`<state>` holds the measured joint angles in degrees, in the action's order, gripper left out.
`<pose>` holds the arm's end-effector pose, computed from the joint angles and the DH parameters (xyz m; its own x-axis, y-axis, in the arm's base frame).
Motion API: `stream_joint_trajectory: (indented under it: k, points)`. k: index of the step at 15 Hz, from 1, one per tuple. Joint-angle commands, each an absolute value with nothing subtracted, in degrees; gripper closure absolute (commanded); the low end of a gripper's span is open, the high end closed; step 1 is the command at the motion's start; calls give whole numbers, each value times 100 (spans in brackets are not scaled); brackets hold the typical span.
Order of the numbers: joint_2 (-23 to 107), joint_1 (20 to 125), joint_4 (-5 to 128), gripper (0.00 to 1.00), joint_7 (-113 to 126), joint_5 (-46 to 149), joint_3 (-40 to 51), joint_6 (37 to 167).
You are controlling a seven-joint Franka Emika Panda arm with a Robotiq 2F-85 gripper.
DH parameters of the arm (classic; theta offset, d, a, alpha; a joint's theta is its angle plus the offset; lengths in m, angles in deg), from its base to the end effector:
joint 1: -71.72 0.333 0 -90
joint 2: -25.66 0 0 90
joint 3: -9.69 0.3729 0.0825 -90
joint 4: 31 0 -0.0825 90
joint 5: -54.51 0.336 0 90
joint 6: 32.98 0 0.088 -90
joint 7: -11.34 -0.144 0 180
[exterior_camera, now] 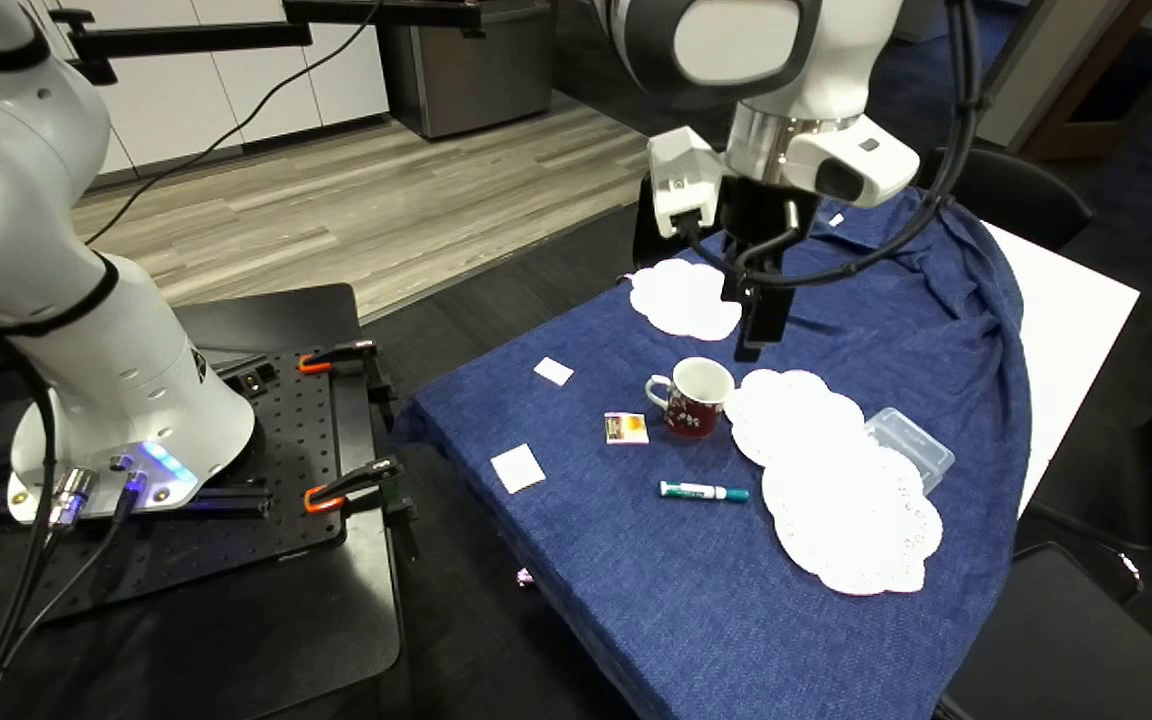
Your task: Put the blue marker inside the maroon mug
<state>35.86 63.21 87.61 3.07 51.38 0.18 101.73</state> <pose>0.5358 -0.1728 0.4063 0.9093 -0.4008 0.1124 -0.4085 -0.9110 0.0562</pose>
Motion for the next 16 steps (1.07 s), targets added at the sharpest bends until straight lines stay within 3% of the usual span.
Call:
stream_joint_trajectory:
  k: [1,5,16]
  points:
    - [3736,6314,9142,0,173,5128,-35,10906]
    - [3956,6343,9583,0,68,5125,-107,11557]
    - [4394,6403,9115,0,65,5137,-76,11337]
